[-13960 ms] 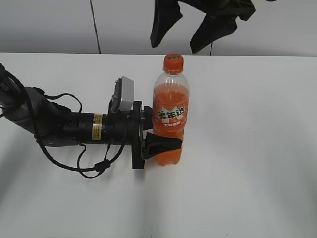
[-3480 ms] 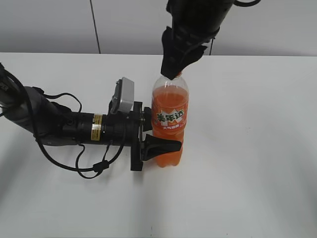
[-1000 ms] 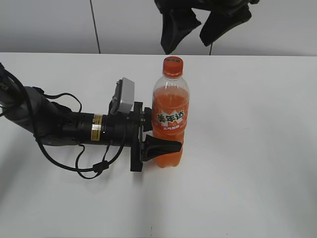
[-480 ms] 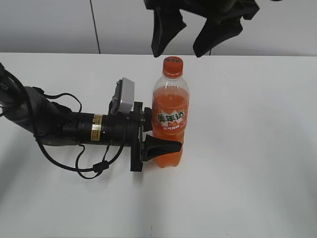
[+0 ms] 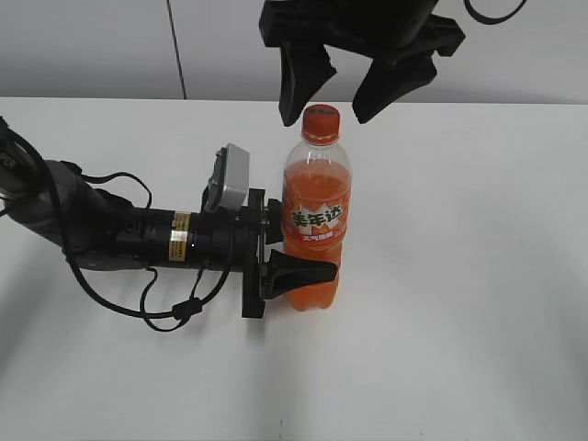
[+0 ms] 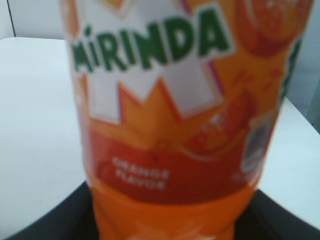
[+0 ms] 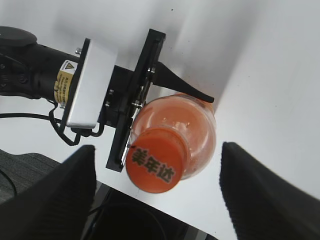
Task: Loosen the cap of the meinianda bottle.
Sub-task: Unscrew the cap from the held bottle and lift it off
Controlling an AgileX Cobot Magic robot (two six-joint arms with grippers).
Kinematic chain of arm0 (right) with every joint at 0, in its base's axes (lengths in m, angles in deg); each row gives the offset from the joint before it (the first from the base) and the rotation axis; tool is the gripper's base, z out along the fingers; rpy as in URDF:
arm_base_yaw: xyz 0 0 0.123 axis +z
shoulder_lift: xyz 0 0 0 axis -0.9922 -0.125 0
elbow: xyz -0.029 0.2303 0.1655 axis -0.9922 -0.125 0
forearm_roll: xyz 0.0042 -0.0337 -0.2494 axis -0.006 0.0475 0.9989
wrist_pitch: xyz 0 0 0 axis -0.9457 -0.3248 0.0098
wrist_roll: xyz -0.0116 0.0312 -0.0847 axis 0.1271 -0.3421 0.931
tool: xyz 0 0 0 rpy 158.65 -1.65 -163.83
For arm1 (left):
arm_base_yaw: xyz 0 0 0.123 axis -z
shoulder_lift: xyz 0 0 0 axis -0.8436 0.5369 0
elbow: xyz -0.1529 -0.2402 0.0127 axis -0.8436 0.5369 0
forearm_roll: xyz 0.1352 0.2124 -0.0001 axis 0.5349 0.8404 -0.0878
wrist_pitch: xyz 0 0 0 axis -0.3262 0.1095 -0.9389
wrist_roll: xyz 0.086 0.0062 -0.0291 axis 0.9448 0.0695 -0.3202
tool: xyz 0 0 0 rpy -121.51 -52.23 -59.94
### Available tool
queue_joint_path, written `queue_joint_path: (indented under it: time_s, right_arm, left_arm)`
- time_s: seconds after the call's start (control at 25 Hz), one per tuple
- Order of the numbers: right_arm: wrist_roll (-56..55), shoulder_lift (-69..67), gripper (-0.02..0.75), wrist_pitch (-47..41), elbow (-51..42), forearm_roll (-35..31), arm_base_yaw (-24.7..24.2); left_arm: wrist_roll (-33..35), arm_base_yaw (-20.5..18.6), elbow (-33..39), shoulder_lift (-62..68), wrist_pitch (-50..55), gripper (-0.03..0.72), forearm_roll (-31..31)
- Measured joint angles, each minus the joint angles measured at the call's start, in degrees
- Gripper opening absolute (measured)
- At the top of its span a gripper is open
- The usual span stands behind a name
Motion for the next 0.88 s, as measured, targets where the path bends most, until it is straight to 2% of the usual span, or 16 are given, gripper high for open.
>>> queue_joint_path:
  time_s: [0.16,0.88]
  right_arm:
    - [0.4,0.0,0.552,0.0,0.0,0.1,0.0]
    - [2.6,-0.8,0.545,0.0,0.0,0.1,0.0]
  left_arm:
    - [0.0,0.0,0.0,0.0,0.0,0.403,0.0]
    - [0.0,0.0,0.0,0.0,0.0,0.403,0.0]
